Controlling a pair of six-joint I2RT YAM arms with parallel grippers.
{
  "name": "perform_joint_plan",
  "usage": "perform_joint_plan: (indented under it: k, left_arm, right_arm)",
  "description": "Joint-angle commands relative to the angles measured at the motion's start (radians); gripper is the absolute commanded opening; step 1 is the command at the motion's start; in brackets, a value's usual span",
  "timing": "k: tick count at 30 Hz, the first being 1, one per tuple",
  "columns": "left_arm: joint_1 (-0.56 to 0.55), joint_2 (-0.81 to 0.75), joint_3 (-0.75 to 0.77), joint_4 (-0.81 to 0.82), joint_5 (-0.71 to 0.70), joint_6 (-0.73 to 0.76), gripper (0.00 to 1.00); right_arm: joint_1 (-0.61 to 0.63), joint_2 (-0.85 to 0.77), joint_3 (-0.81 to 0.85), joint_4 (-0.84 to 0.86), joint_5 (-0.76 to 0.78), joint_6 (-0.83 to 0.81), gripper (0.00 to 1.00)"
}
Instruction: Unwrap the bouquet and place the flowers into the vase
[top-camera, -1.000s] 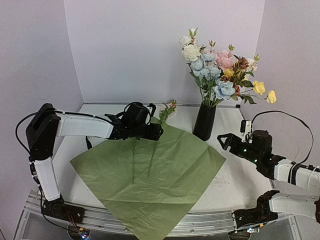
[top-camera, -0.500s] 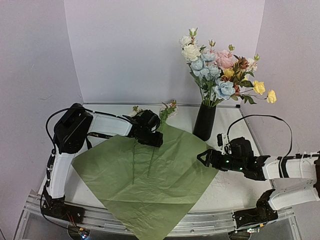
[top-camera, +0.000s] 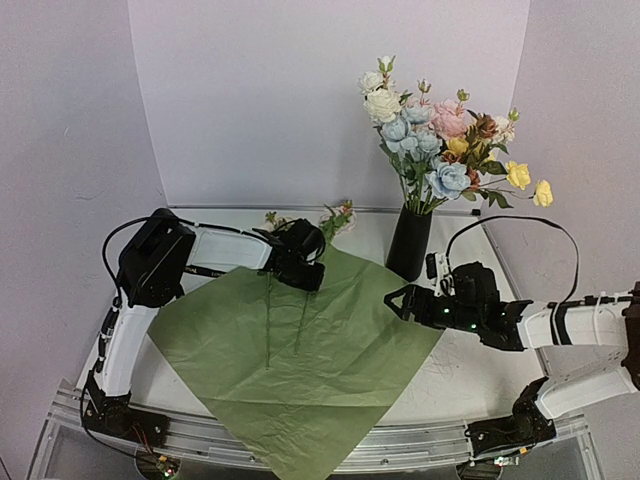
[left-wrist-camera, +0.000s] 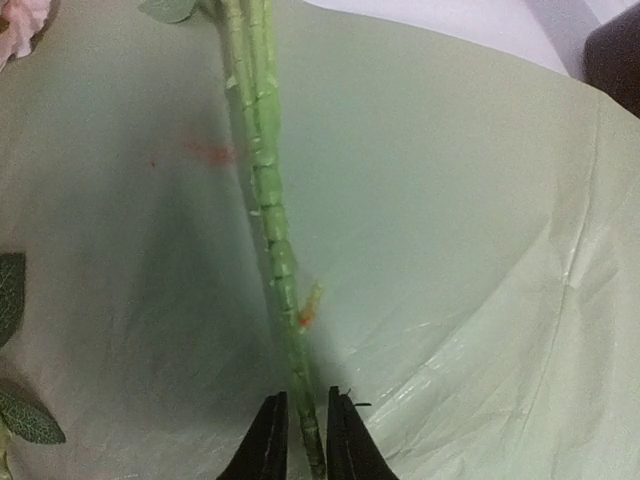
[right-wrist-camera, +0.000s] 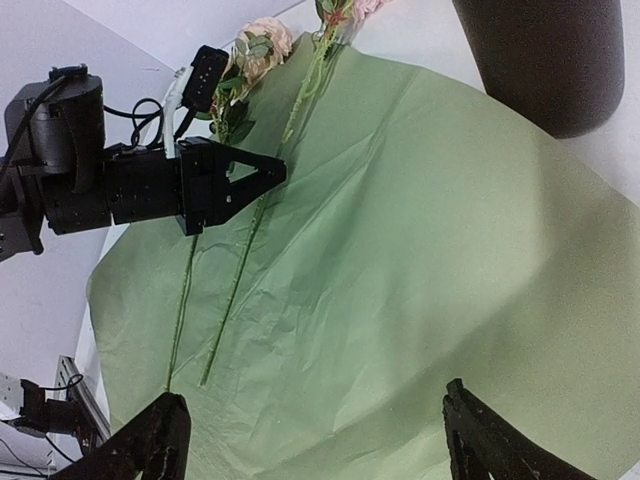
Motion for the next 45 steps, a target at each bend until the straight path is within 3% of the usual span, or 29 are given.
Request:
perform_joint_plan:
  k: [1,3,10,16,19,24,26,28,32,45]
  left_arm:
    - [0.006,-0.048,0.026,-0.035,-0.065,0.039,0.05]
    - [0.006,-0.107,-0.001,-0.033,-0.102,0.052,0.0]
    - [0.006,-0.328,-0.116,-0.018,-0.157,0.04,0.0]
    - [0.006,-0.576,-0.318,0.068,-0.164,-0.051,0.0]
    - [0.005,-0.728,-0.464,0.19,-0.108,-0.111,0.0]
    - [0.003,-0.996,-0.782,0.609,0.167,-0.119,0.0]
    - [-0.002,-1.064,-0.838,0.638,0.18,-0.114,0.0]
    - [-0.005,-1.11,-0.863,0.648,0.208,-0.103,0.0]
    - [-0.006,-1.173,-0.895,0.669,0.292,-0.1,0.0]
    - [-0.032,-1.252,-0.933,0.757,0.493,-0.093,0.0]
  right_arm:
    - [0.006,0.016,0.064,0.013,0.012,-0.017,0.88]
    - [0.005,0.022,0.081,0.009,0.009,-0.021,0.88]
    - [0.007,0.046,0.153,0.02,-0.029,-0.01,0.88]
    - [0.044,0.038,0.207,0.079,-0.052,0.027,0.87]
    - [0.086,0.044,0.256,0.102,-0.045,0.026,0.86]
    - [0.171,0.055,0.325,0.191,-0.036,-0.004,0.8]
    - [0.2,0.07,0.37,0.201,-0.04,-0.022,0.77]
    - [0.221,0.09,0.418,0.207,-0.049,-0.031,0.72]
    - [0.259,0.134,0.5,0.246,-0.067,-0.04,0.51]
    - [0.346,0.287,0.787,0.209,-0.008,-0.137,0.48]
